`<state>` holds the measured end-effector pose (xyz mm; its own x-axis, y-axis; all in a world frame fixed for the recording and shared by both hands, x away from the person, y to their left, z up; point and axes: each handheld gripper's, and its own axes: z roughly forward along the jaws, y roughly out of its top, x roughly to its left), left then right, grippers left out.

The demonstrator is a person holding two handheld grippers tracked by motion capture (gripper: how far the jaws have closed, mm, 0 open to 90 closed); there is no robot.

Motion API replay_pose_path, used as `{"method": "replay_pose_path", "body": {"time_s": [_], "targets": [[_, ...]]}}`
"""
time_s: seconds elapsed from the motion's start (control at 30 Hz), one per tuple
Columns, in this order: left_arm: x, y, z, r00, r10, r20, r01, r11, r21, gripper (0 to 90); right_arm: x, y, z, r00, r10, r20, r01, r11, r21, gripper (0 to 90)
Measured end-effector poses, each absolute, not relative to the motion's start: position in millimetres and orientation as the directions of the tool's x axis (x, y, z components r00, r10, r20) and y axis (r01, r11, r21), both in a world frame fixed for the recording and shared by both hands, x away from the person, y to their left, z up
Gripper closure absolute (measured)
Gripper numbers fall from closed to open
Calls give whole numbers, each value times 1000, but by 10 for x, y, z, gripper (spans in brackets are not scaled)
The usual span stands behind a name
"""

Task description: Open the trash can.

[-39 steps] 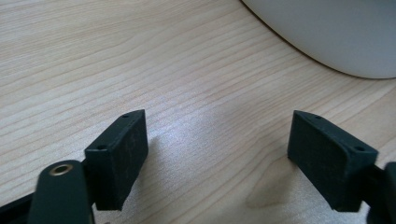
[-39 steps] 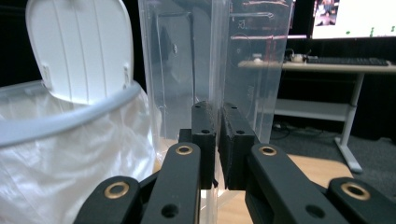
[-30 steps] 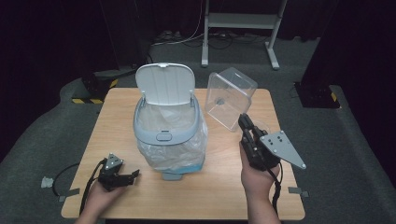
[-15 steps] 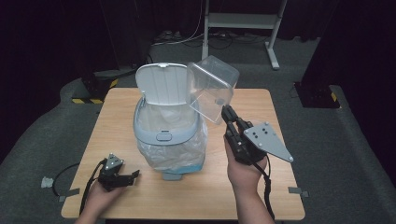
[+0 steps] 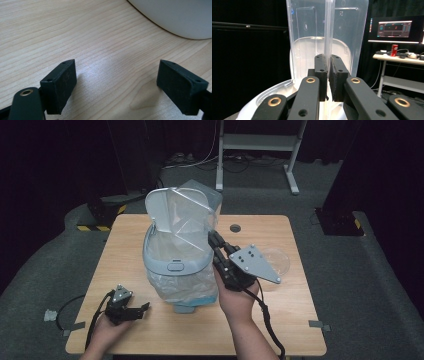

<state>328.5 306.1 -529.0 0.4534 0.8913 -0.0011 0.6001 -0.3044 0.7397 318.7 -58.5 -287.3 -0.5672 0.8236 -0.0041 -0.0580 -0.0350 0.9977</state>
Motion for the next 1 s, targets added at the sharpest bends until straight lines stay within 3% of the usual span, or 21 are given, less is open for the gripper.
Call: {"method": "replay_pose_path", "body": {"time_s": [0.77, 0.8, 0.83, 0.87, 1.0], "targets": [[3285, 3061, -5290, 460, 888, 0, 598, -310, 739, 161, 3290, -84, -3068, -618, 786, 6, 7, -2, 1000, 850], [3286, 3060, -5291, 464, 886, -1, 596, -312, 740, 161, 3302, -69, -3092, -627, 778, 21, 44, 8, 999, 786], [3286, 3060, -5291, 464, 886, -1, 596, -312, 740, 160, 3302, -69, -3092, -627, 778, 21, 44, 8, 999, 786], [3290, 3057, -5291, 469, 883, 1, 593, -316, 741, 160, 3304, -82, -3111, -635, 771, 46, 73, 1, 997, 680], [3291, 3058, -5291, 471, 882, 2, 592, -318, 740, 159, 3249, -212, -3109, -609, 793, 37, 61, 1, 998, 652]]}}
